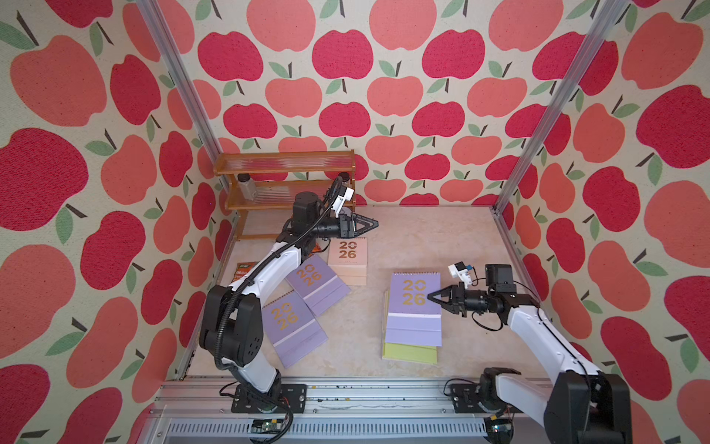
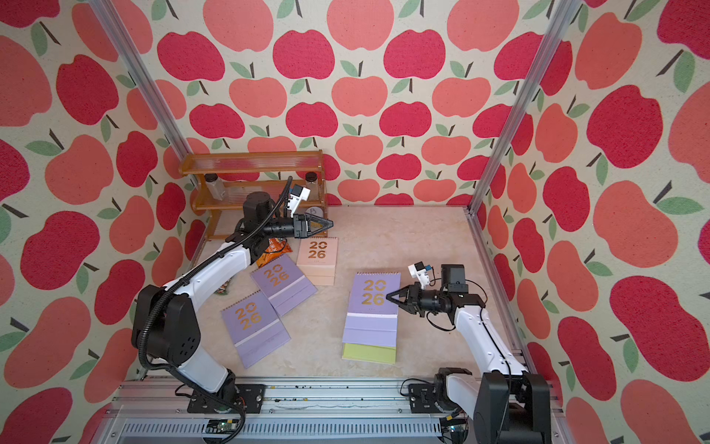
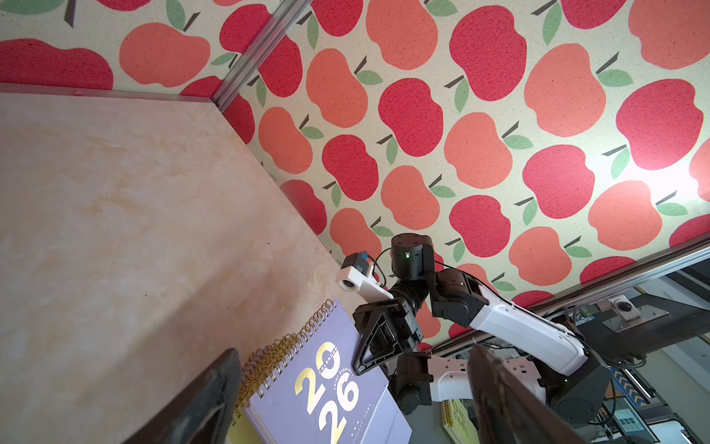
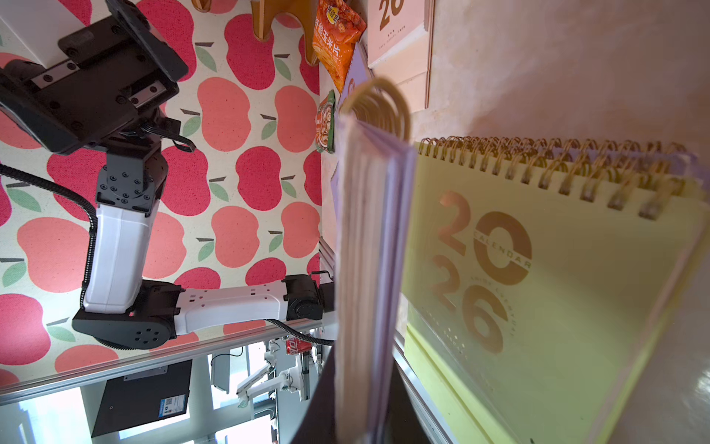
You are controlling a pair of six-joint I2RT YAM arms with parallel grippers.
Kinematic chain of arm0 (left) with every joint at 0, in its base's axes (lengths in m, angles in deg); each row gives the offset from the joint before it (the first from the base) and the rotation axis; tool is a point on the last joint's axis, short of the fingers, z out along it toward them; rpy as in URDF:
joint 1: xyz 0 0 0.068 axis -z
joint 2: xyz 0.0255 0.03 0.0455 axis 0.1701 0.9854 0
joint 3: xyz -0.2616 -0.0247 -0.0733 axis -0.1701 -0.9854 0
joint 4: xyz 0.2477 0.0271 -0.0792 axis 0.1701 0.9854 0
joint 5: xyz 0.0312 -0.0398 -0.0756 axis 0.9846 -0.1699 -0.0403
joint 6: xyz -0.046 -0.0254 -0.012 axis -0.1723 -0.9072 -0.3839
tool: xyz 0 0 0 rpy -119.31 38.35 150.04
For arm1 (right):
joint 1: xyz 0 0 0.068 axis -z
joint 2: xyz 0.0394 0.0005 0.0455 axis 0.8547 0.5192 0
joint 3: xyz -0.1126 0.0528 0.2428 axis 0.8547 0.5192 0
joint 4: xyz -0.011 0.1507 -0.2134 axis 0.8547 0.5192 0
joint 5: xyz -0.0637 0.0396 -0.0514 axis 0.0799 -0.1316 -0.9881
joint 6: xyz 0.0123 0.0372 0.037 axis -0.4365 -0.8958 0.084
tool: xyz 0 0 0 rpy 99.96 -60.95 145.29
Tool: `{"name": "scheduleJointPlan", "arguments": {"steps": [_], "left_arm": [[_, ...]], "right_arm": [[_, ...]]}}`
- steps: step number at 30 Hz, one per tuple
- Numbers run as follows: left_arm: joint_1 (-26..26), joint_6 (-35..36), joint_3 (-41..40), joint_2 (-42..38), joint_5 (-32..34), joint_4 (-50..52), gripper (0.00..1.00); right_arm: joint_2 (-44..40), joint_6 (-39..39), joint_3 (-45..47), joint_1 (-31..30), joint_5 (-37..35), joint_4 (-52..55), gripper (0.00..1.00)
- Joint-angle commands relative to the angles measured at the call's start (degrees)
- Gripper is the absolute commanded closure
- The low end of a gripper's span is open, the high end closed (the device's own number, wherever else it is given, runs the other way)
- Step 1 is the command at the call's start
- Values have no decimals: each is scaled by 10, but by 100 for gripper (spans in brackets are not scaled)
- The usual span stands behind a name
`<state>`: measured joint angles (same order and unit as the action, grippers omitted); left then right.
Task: Stack the calendars
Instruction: Place the calendar at the calendar.
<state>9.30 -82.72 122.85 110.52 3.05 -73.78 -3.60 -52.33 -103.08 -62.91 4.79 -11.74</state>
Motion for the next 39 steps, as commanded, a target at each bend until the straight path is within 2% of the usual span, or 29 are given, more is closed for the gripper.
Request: {"name": "scheduleJointPlan", "arguments": {"steps": [1, 23, 28, 39], "left_arm": [[0, -2, -6, -4, -2, -22, 9], [9, -8, 1, 12, -1, -29, 9], [10, -8, 1, 14, -2, -29, 9], [10, -7, 0, 14, -2, -29, 9]], "right_arm": [[10, 13, 17, -7, 6, -30, 100], [47, 29, 59, -21, -21, -50, 100], [50, 36, 59, -23, -31, -45, 95], [49, 58, 55, -23, -66, -9, 77]]}}
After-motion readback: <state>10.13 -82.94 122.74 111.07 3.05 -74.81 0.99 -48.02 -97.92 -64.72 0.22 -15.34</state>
